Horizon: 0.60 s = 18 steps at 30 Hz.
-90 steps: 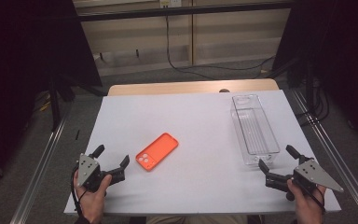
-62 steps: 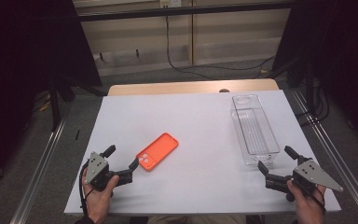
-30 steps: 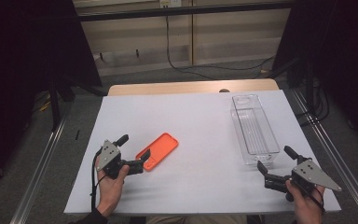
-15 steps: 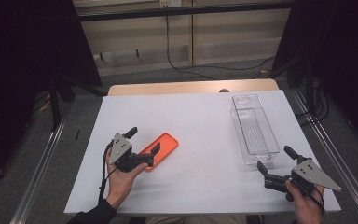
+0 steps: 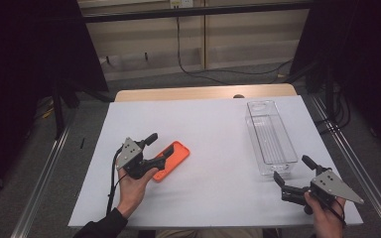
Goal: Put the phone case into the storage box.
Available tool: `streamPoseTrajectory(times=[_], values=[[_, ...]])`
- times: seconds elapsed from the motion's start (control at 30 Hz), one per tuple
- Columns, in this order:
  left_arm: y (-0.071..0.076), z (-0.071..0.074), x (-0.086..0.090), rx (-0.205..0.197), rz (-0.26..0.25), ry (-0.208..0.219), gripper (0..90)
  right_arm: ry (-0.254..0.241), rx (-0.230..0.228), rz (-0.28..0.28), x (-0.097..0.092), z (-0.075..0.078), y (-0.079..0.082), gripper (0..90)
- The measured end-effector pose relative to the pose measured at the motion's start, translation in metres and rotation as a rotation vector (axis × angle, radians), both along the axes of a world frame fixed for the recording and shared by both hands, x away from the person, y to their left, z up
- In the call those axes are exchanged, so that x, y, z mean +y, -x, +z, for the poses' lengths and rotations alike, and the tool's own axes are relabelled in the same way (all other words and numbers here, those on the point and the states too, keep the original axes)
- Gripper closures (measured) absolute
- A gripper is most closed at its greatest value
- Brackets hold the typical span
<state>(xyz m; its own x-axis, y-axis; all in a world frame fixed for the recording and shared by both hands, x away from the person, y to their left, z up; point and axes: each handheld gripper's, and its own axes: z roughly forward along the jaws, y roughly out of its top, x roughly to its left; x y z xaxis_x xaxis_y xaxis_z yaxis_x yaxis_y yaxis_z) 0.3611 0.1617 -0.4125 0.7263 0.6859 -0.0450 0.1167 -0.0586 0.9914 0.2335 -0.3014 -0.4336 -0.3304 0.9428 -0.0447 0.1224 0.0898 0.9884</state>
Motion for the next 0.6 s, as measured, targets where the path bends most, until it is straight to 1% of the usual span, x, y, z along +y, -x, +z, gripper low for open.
streamPoseTrajectory(times=[0.03, 0.13, 0.23, 0.27, 0.33, 0.4, 0.43, 0.47, 0.53, 0.57, 0.6], values=[[-0.0002, 0.0002, 0.0004, 0.004, -0.014, -0.002, 31.7, 0.000, 0.000, 0.000, 0.0000, -0.0001, -0.0001, 0.0], [-0.0006, 0.0006, 0.0015, 0.010, -0.020, 0.003, 37.2, 0.001, 0.002, 0.003, -0.0001, -0.0002, -0.0003, 0.0], [-0.0011, 0.0006, 0.0031, 0.019, -0.029, -0.011, 41.0, 0.003, 0.003, 0.001, 0.0000, -0.0001, -0.0002, 0.0], [-0.0009, 0.0003, 0.0032, 0.018, -0.040, -0.012, 47.5, 0.002, 0.002, 0.003, 0.0001, -0.0002, -0.0006, 0.0], [-0.0007, 0.0005, 0.0031, 0.017, -0.047, -0.004, 50.8, 0.001, 0.003, 0.003, 0.0003, -0.0003, -0.0006, 0.0], [0.0003, 0.0013, 0.0019, 0.013, -0.066, 0.002, 56.1, 0.002, 0.003, 0.004, 0.0002, -0.0003, -0.0004, 0.0], [0.0008, 0.0011, 0.0012, 0.022, -0.073, 0.013, 56.1, 0.002, 0.004, 0.006, 0.0000, -0.0003, -0.0005, 0.0], [0.0013, 0.0013, 0.0011, 0.012, -0.075, 0.007, 56.3, 0.002, 0.003, 0.003, 0.0002, -0.0004, -0.0006, 0.0], [0.0017, 0.0021, 0.0011, -0.006, -0.087, 0.000, 61.7, 0.002, 0.004, 0.004, 0.0004, -0.0004, -0.0007, 0.0], [0.0017, 0.0021, 0.0011, -0.006, -0.087, 0.000, 65.3, 0.002, 0.004, 0.004, 0.0004, -0.0004, -0.0007, 0.0], [0.0024, 0.0024, 0.0013, 0.001, -0.088, 0.010, 67.3, 0.003, 0.003, 0.004, 0.0003, -0.0004, -0.0007, 0.0]])
